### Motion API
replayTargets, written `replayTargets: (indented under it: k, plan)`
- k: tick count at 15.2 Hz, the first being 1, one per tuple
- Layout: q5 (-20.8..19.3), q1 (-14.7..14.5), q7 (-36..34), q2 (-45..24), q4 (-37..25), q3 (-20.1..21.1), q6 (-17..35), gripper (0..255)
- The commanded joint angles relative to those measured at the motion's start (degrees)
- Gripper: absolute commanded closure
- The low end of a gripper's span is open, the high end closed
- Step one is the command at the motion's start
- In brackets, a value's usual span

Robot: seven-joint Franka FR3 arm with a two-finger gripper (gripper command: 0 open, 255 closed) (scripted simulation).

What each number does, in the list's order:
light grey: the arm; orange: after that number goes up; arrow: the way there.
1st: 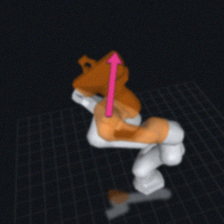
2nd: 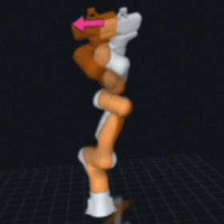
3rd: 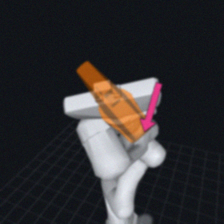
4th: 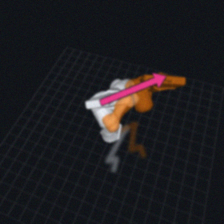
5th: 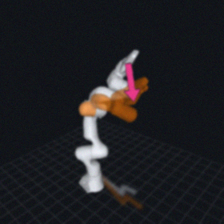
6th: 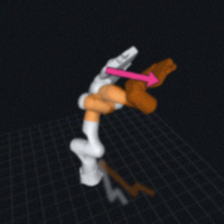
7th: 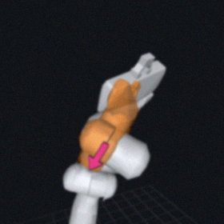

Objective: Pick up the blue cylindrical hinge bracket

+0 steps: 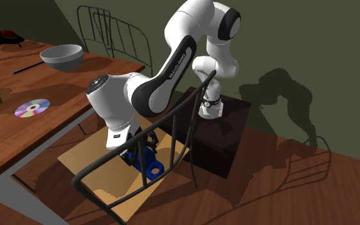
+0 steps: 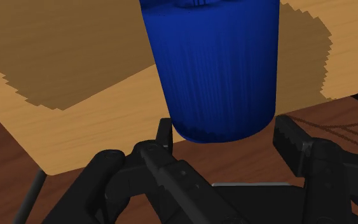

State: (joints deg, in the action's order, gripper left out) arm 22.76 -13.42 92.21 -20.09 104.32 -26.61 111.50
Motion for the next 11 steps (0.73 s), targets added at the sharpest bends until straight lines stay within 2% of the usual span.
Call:
replayTargets:
  k: [1,11]
  plan:
    - [-0.03,0.01,0.00,-0.08,0.09,0.00,-0.02,255]
    - [-1.94,-0.23,-2.08,2.65,-3.26,-0.68,-5.49,255]
